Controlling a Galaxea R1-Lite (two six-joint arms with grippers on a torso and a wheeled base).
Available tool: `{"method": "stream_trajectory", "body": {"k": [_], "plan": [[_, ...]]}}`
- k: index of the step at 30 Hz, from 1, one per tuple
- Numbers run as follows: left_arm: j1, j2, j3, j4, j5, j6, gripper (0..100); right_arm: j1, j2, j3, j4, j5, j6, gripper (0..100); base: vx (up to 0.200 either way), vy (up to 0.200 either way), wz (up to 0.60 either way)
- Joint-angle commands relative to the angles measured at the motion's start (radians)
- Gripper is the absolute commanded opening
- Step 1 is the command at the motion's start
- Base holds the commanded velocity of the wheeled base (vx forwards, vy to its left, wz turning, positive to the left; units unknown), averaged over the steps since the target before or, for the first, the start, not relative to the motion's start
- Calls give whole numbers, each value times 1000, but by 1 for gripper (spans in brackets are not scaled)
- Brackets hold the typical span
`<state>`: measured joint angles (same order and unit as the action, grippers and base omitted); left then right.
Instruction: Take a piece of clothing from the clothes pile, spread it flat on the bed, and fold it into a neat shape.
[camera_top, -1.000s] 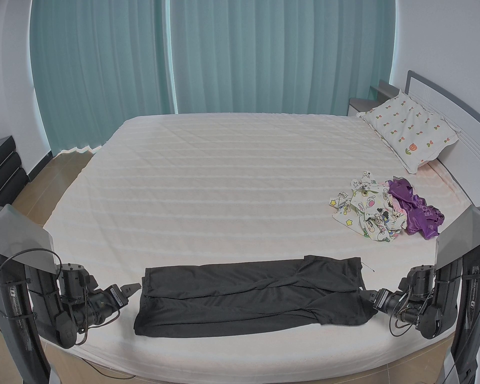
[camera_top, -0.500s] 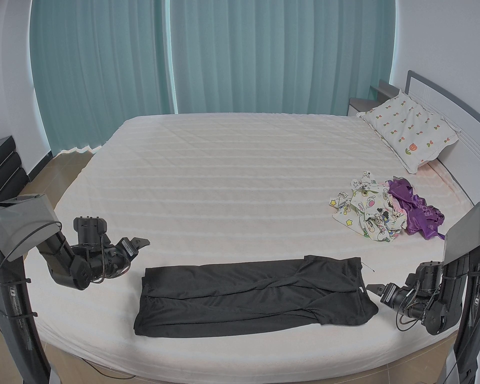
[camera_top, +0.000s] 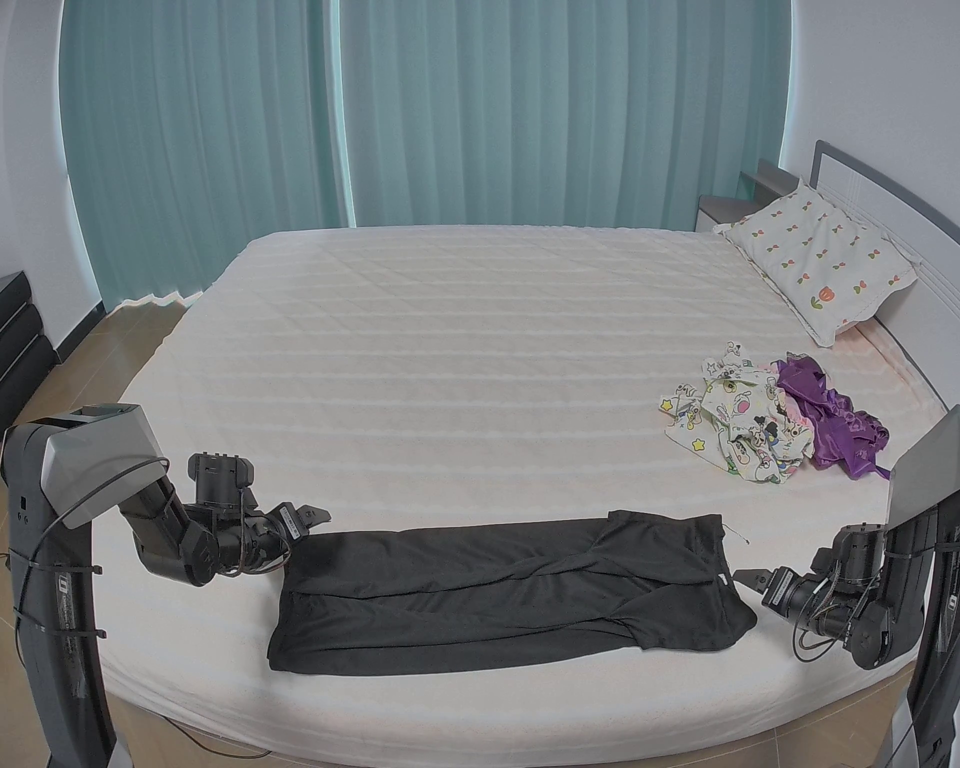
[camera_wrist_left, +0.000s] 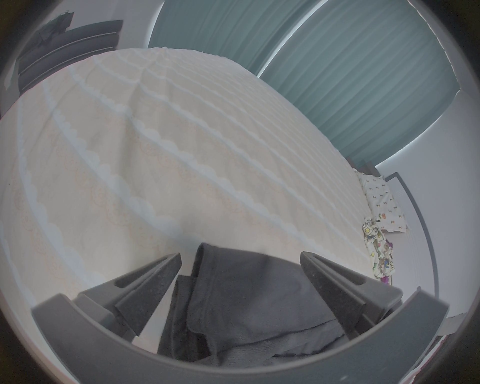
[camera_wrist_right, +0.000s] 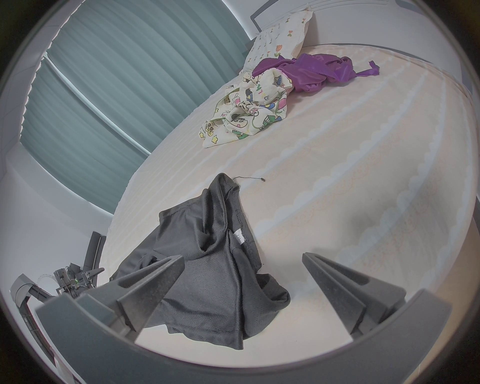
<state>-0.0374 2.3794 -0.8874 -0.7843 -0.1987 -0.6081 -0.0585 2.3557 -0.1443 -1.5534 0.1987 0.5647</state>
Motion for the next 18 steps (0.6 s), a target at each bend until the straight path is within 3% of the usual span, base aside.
{"method": "stream_trajectory", "body": {"k": [1,4,5,10,18], "plan": [[-10,12,8,-1,4,2,100,0,5,0,-11,2,0,100,0,0,0],[-10,17,-4,-1,7,2,100,0,5,2,-11,5,0,100,0,0,0],[-9,20,-4,-1,7,4,0,0,4,2,-11,5,0,100,0,0,0],[-6,44,-31,-1,70,10,0,-1,5,0,-11,5,0,100,0,0,0],[-4,40,-31,-20,85,-21,0,-3,5,0,-11,5,0,100,0,0,0]]}}
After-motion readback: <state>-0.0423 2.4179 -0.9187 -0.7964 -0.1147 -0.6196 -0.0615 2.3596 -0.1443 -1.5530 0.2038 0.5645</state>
